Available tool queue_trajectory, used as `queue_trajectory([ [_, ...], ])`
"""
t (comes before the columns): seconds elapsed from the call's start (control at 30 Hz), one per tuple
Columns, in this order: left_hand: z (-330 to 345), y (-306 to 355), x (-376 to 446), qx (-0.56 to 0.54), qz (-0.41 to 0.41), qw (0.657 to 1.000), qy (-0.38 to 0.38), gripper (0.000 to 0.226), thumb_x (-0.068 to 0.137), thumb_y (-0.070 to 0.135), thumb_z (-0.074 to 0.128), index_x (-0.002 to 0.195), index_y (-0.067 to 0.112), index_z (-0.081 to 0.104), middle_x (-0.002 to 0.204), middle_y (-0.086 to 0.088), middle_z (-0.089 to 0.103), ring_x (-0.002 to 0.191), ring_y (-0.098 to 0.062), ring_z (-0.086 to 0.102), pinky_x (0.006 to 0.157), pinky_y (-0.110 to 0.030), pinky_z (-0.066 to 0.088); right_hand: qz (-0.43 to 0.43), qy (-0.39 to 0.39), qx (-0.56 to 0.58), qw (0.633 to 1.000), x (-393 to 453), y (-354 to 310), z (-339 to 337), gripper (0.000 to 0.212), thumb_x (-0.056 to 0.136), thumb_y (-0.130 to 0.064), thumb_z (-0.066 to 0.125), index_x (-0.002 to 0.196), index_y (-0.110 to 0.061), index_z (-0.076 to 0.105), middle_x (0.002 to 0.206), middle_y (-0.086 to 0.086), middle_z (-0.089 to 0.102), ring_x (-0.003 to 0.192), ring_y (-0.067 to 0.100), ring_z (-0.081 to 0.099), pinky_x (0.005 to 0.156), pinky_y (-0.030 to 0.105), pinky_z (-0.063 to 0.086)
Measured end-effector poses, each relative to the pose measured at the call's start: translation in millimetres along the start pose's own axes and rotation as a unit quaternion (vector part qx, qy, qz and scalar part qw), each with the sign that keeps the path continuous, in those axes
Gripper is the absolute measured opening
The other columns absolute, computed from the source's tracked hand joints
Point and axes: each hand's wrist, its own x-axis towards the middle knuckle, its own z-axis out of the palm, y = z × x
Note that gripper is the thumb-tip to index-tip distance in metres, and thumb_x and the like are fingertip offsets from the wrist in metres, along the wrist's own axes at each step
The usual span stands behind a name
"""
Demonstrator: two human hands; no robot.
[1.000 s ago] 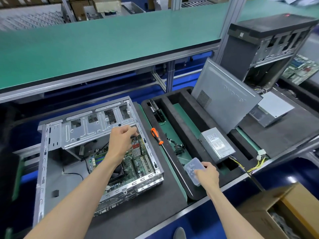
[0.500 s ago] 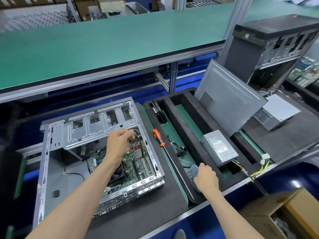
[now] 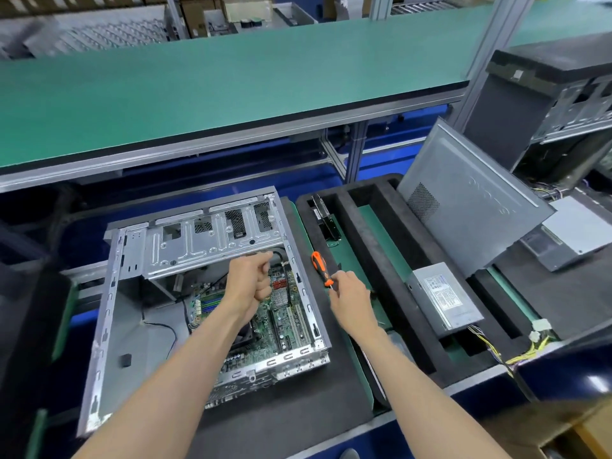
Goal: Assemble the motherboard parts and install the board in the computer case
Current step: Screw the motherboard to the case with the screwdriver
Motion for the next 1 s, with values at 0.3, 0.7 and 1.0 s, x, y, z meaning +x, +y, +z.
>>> queue_trajectory([
  [0.3,-0.6,-8.3,5.7,-0.104,-0.053,0.993,0.007,0.048,0.095,0.015,0.055,0.050,0.024,0.043,0.048,0.007,0.023,0.038,-0.010,0.015,0.032,-0.019,0.016,0.033,-0.055,-0.060,0.996,44.3,-2.8,20.7,0.027,0.101,-0.023,0.055,0.118,-0.004,0.046,0.122,0.015,0.048,0.105,0.033,0.053,0.088,0.038,0.043],
  [0.7,-4.4,-16.6,6.1,-0.192,-0.078,0.978,0.034,0.045,0.097,0.014,0.050,0.054,0.023,0.040,0.048,0.008,0.022,0.038,-0.008,0.014,0.031,-0.020,0.015,0.049,-0.079,-0.071,0.993,75.6,-11.5,21.0,0.019,0.101,-0.012,0.043,0.115,0.000,0.045,0.121,0.019,0.051,0.100,0.039,0.055,0.076,0.038,0.036],
  [1.0,-15.8,11.2,-3.9,-0.486,-0.129,0.864,-0.033,0.041,0.100,0.024,0.044,0.059,0.020,0.039,0.050,0.010,0.022,0.042,-0.006,0.012,0.038,-0.021,0.007,-0.095,0.009,-0.032,0.995,70.5,-100.5,-86.0,0.015,0.095,-0.030,0.051,0.101,-0.019,0.043,0.080,0.003,0.059,0.067,0.027,0.056,0.058,0.036,0.042],
])
